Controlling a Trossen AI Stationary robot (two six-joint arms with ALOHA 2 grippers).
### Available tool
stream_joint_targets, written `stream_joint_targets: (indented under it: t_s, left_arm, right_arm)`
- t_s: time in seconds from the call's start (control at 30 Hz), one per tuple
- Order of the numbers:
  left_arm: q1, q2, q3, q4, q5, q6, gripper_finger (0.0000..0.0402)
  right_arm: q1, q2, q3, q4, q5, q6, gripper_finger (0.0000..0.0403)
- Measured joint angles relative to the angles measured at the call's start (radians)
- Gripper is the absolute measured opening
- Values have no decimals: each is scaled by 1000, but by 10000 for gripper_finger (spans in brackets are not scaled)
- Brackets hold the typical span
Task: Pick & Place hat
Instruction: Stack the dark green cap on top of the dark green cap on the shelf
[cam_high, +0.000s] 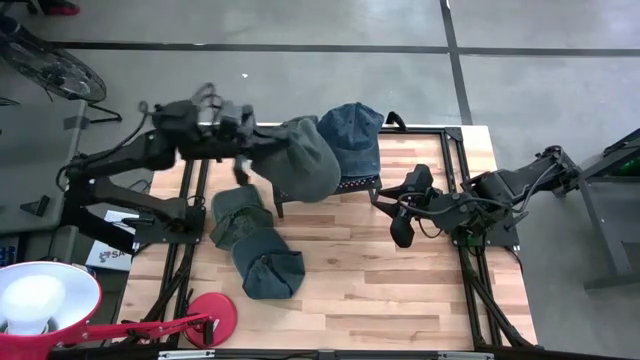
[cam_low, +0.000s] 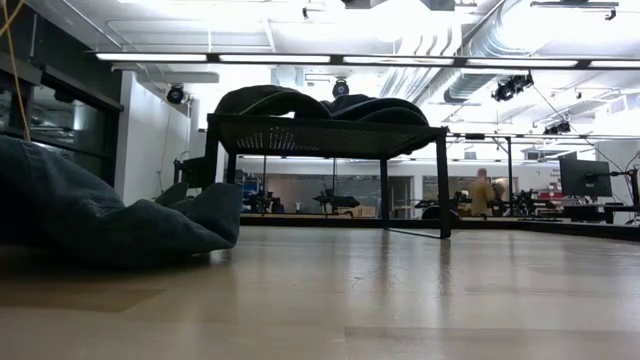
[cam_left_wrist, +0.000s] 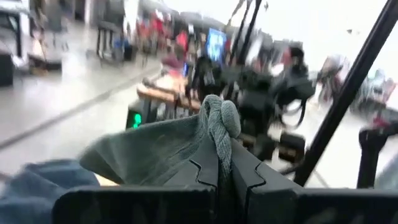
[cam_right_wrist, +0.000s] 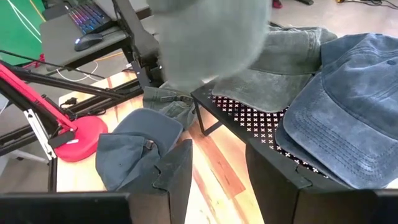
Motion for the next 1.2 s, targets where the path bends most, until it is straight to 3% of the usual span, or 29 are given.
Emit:
stream_joint_targets:
  t_s: [0.13, 0.2, 0.4, 0.73, 0.93, 1.2]
  left_arm:
    - [70, -119, -73, 34, 9, -21, 0]
    - [128, -143, -85, 5, 66, -43, 0]
    - [353, -115, -88, -6, 388, -124, 0]
    - [603, 64, -87, 208, 989, -298, 0]
    - [650, 156, -87, 216, 1105, -315, 0]
    - [648, 207, -87, 284, 1120, -330, 0]
  right_arm:
    - [0, 0, 0, 0, 3, -1, 142]
    - [-6, 0, 0, 0, 7, -4, 142]
    - [-31, 0, 0, 5, 6, -5, 142]
    - [-51, 0, 0, 16, -12, -6, 142]
    - [-51, 0, 0, 16, -13, -1, 142]
    - [-51, 0, 0, 16, 2, 1, 142]
